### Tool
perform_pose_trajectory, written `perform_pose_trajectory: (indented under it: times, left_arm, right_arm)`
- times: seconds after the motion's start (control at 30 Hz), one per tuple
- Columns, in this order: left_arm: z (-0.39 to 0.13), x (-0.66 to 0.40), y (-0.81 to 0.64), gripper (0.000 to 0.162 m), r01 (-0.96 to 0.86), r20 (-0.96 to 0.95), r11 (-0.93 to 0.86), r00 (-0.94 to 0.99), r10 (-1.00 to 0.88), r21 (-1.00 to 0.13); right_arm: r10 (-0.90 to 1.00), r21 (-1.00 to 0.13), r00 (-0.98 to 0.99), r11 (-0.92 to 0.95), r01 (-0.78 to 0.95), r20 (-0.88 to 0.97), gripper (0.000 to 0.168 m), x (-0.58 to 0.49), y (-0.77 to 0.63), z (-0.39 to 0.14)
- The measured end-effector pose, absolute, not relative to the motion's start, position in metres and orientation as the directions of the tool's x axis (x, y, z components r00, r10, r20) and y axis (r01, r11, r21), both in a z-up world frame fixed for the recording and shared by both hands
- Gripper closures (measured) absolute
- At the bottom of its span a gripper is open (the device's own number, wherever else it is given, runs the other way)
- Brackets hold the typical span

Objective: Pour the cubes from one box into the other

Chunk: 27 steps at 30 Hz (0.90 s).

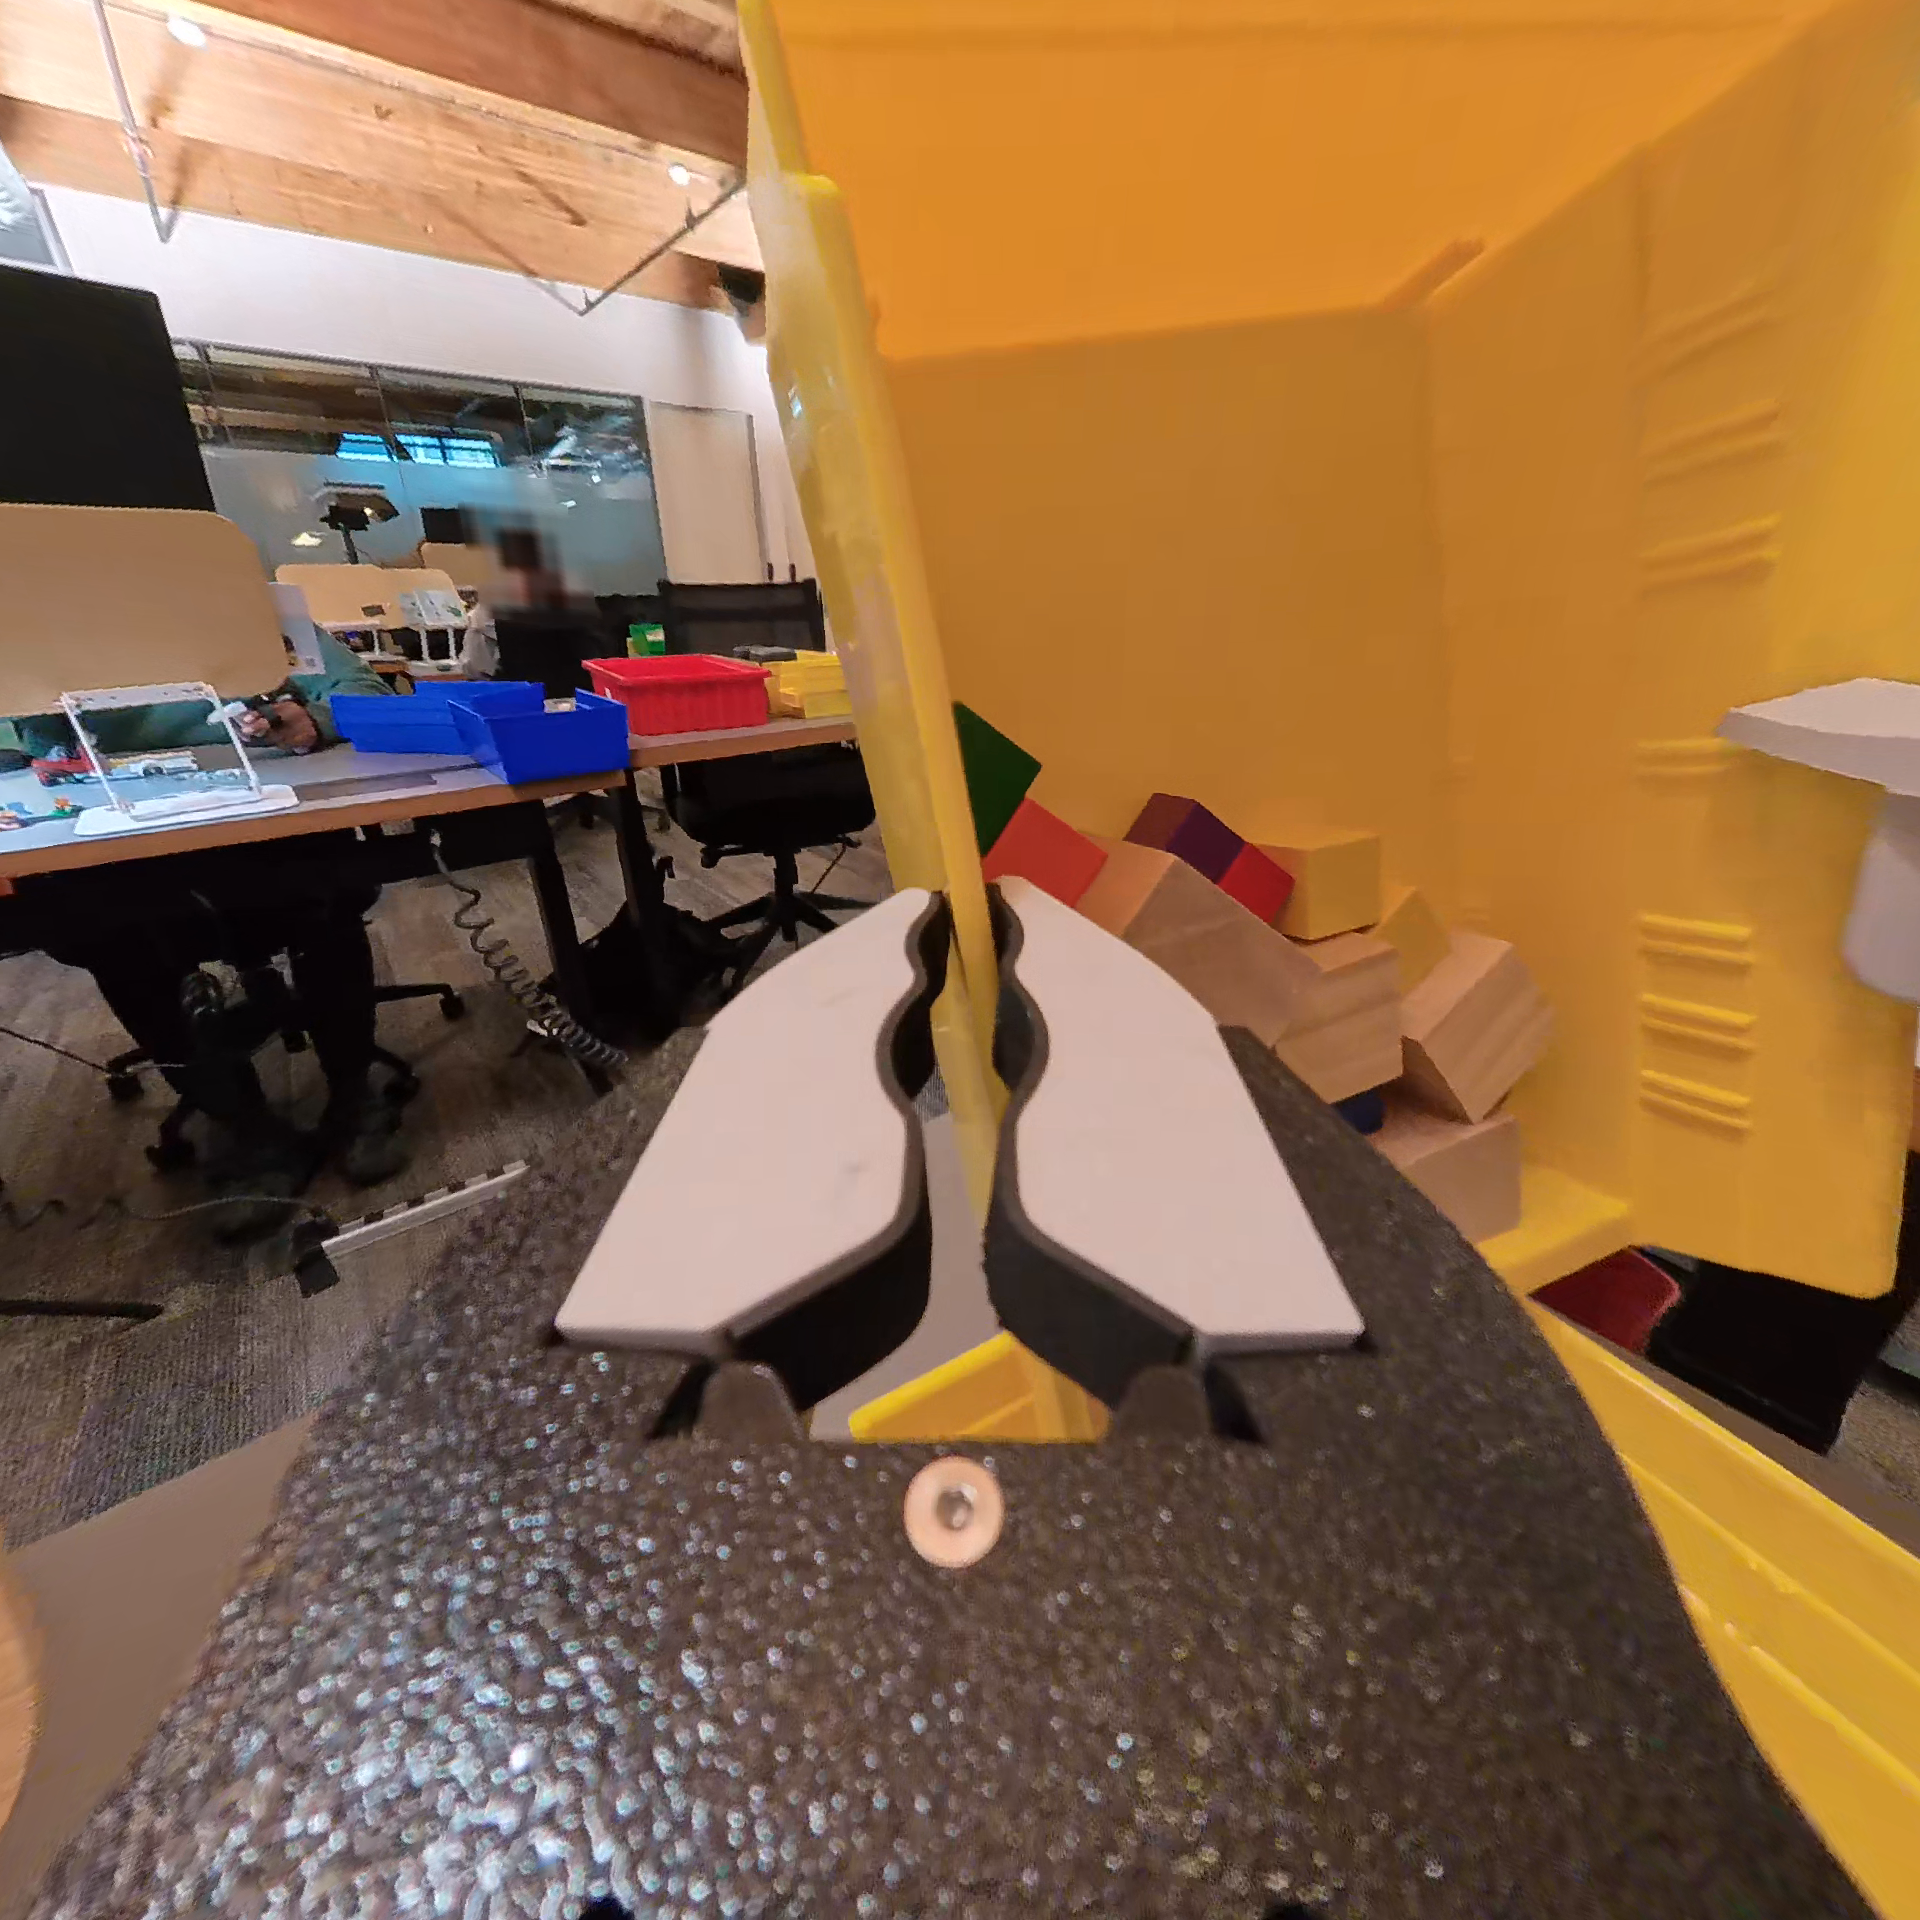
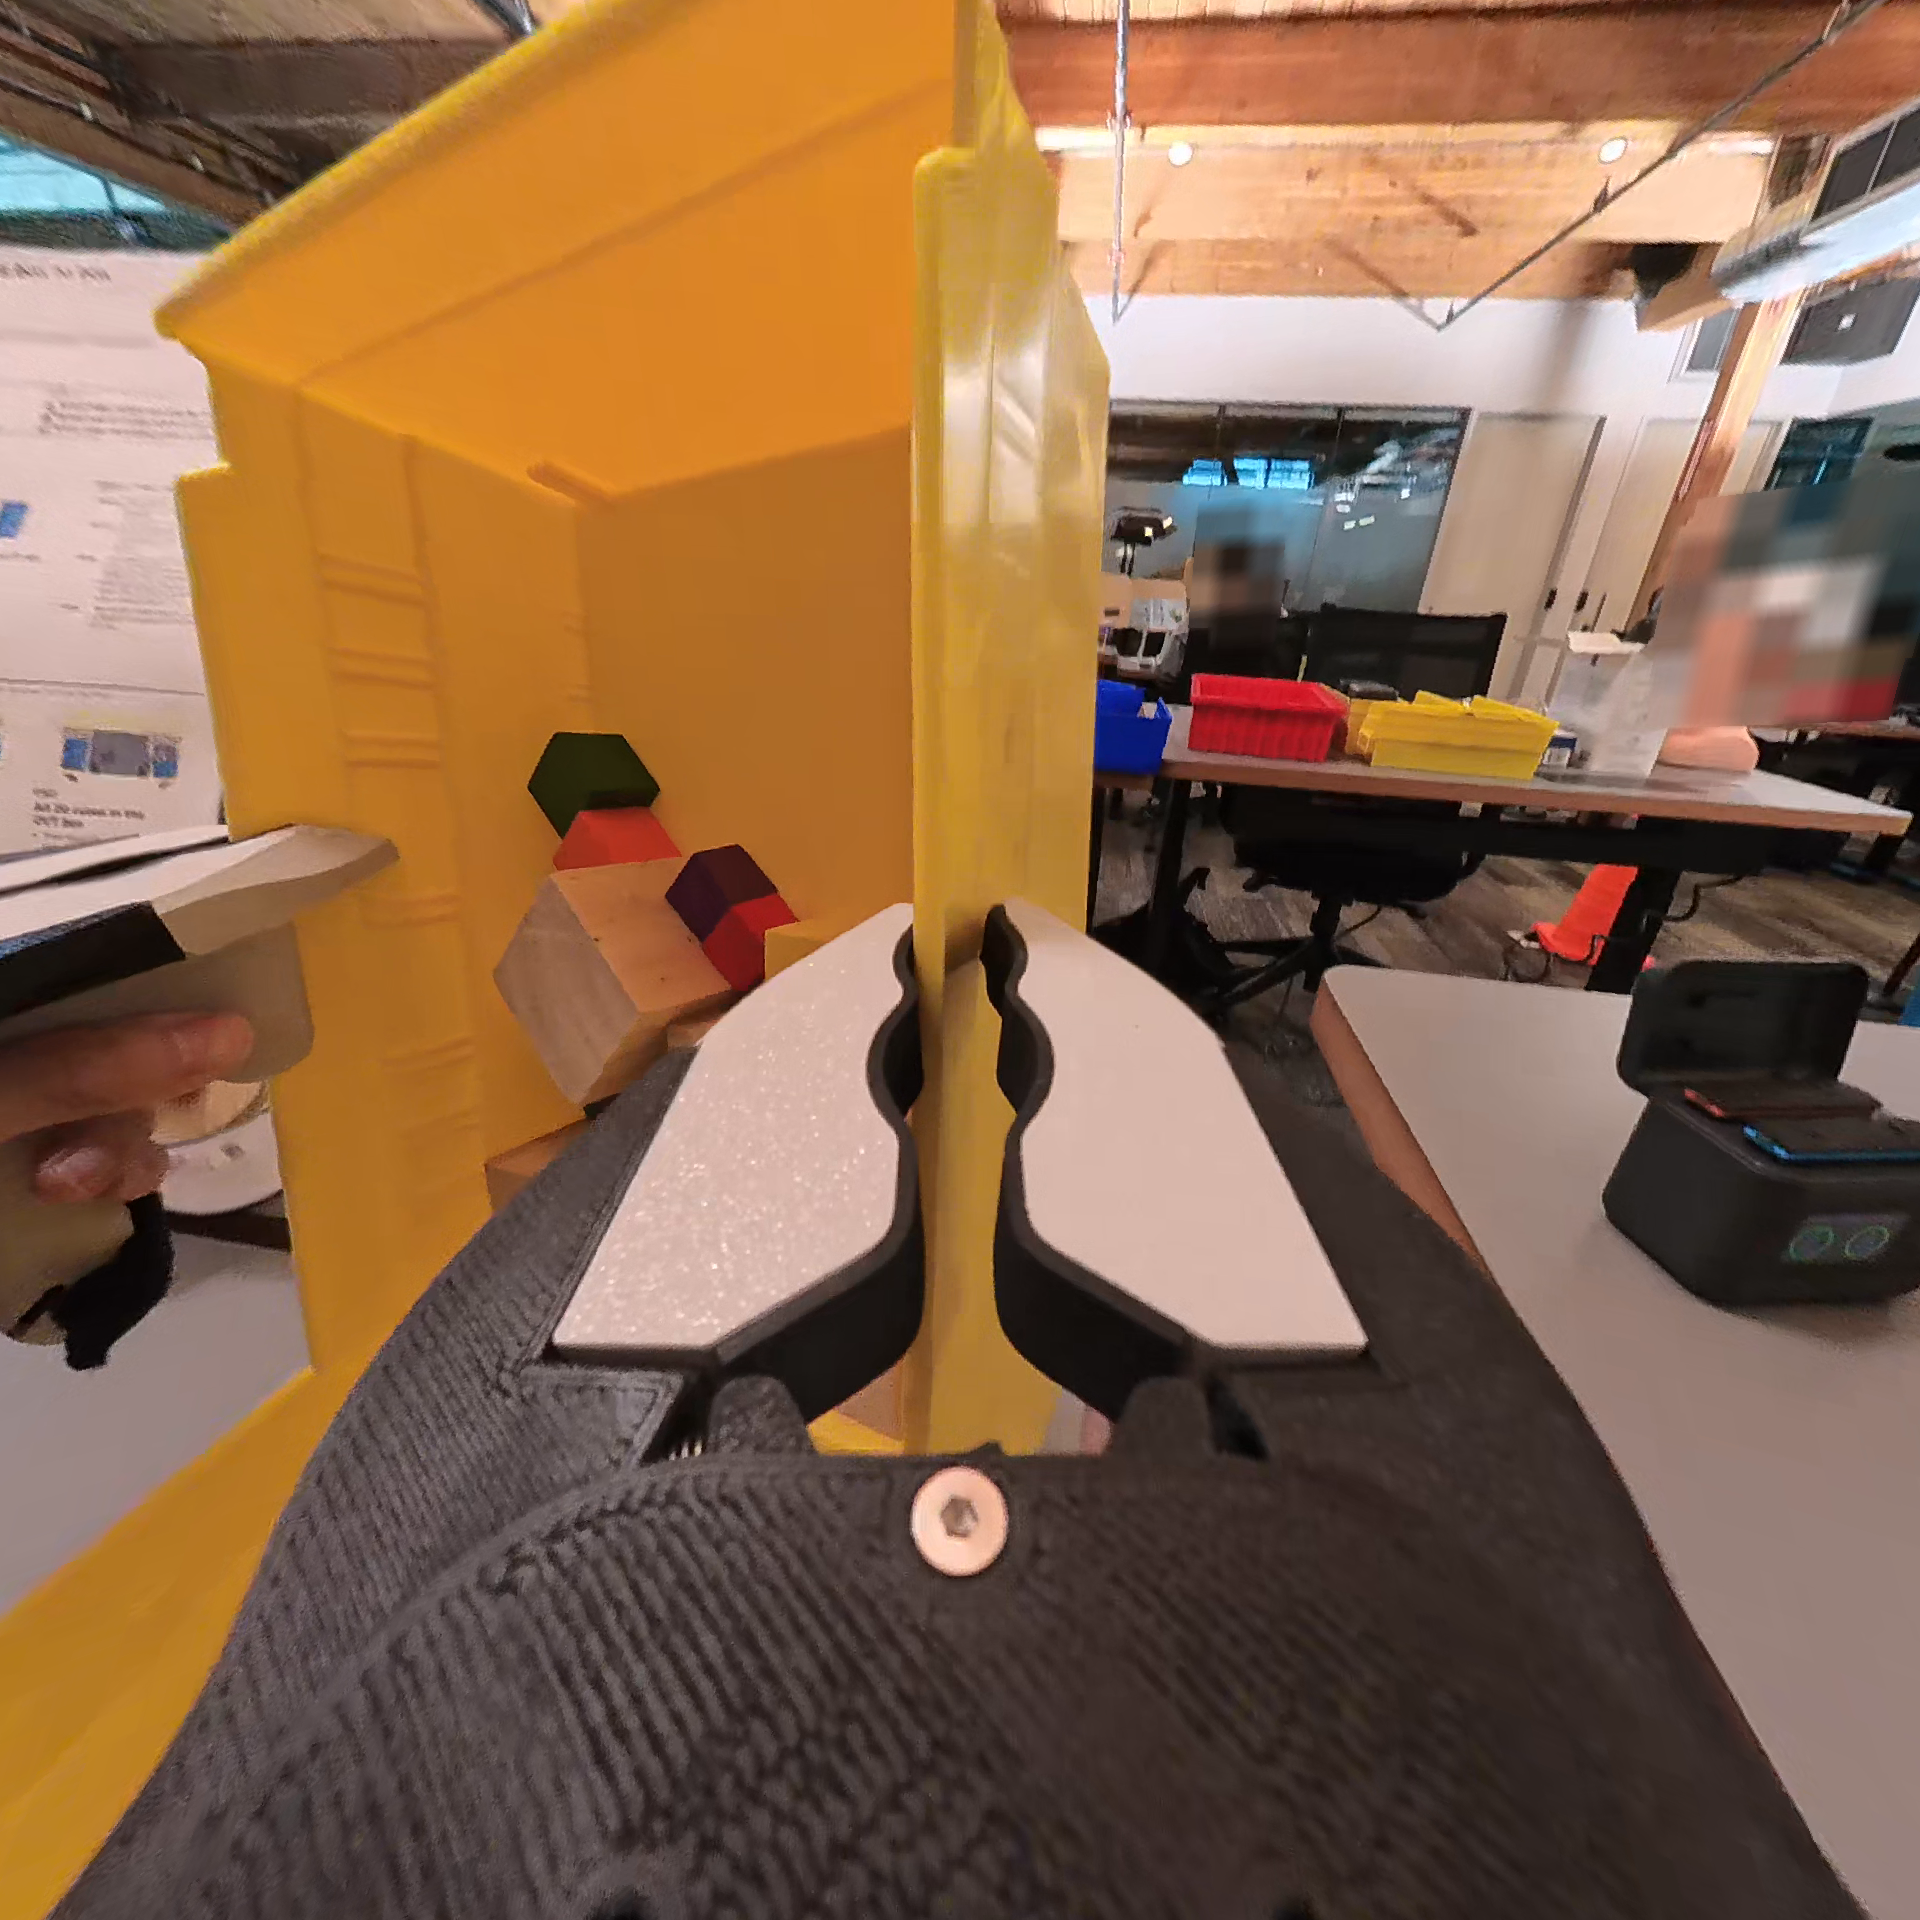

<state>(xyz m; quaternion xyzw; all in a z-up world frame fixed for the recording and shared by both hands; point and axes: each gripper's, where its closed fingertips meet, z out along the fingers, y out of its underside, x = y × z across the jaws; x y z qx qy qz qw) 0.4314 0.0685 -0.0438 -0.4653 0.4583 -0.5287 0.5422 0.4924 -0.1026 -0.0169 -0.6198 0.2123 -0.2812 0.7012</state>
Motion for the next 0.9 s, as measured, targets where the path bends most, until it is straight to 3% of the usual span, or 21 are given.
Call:
perform_pose_trajectory:
  times: [0.33,0.63,0.9]
  left_arm:
    - [-0.017,0.42,0.071,0.156,0.245,-0.058,0.066,0.04,-0.997,-0.967]
    - [-0.03,0.428,0.069,0.156,0.209,-0.051,0.057,0.035,-0.998,-0.976]
    - [-0.016,0.422,0.073,0.156,0.276,-0.02,0.035,0.058,-0.998,-0.961]
  right_arm:
    - [-0.597,-0.95,0.803,0.248,0.191,0.006,0.156,0.486,-0.099,-0.002]
    - [-0.624,-0.959,0.781,0.196,0.204,0.039,0.157,0.495,-0.1,-0.011]
    - [-0.549,-0.929,0.836,0.319,0.189,-0.018,0.155,0.489,-0.095,0.005]
